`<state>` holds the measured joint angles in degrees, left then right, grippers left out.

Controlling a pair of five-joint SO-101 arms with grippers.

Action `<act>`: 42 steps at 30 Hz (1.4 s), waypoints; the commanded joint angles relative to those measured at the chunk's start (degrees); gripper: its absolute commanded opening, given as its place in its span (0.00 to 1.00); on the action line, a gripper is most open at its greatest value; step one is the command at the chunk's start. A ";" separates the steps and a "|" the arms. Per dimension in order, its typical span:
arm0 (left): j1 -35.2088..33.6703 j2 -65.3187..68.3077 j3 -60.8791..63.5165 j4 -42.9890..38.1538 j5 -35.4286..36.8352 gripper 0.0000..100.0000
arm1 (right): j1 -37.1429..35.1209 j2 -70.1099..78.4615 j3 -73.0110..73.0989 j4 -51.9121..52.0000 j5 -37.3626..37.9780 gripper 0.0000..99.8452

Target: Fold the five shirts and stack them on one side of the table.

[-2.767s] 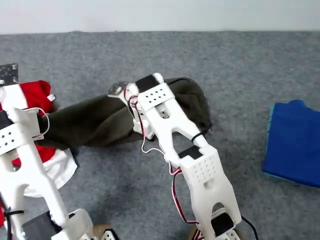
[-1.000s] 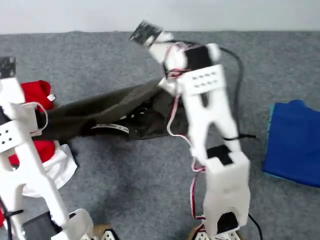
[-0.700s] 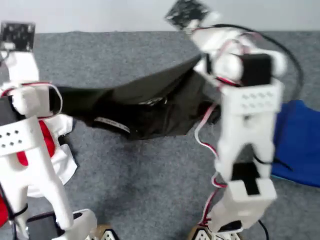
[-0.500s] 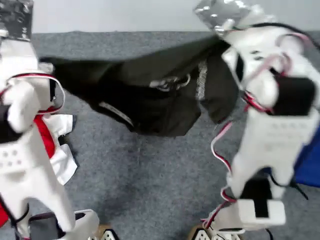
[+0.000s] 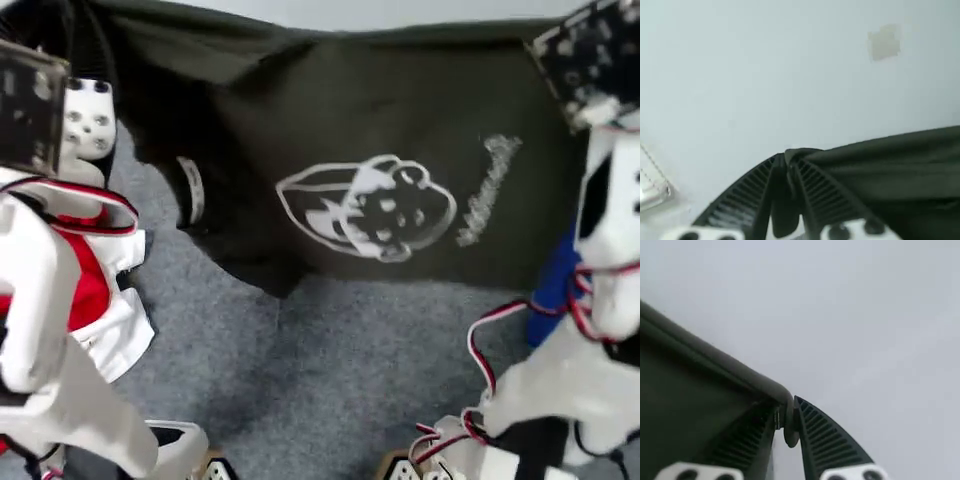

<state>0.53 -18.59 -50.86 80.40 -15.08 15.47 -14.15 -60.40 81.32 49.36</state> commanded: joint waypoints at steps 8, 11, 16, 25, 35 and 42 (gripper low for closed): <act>0.79 -1.23 -16.31 6.86 -0.79 0.01 | 4.09 -9.01 -1.93 0.31 -0.62 0.01; 0.53 -1.23 -22.64 10.73 -1.32 0.01 | 6.02 -11.47 -1.93 4.18 -1.41 0.01; 0.26 -1.32 -31.43 16.18 -8.00 0.01 | 8.04 -14.64 -1.93 12.35 -1.41 0.01; 0.79 -0.70 -25.10 19.08 -9.93 0.01 | 7.96 -12.62 2.11 20.35 -1.41 0.01; 0.44 -0.70 18.15 4.75 -10.02 0.01 | 1.19 3.38 23.82 14.02 -1.76 0.01; 0.35 -0.62 48.22 -22.95 -10.02 0.01 | -2.07 16.66 29.54 -2.42 -1.67 0.01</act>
<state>0.88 -19.21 -12.44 70.37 -24.57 14.51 -0.62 -30.59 85.36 48.22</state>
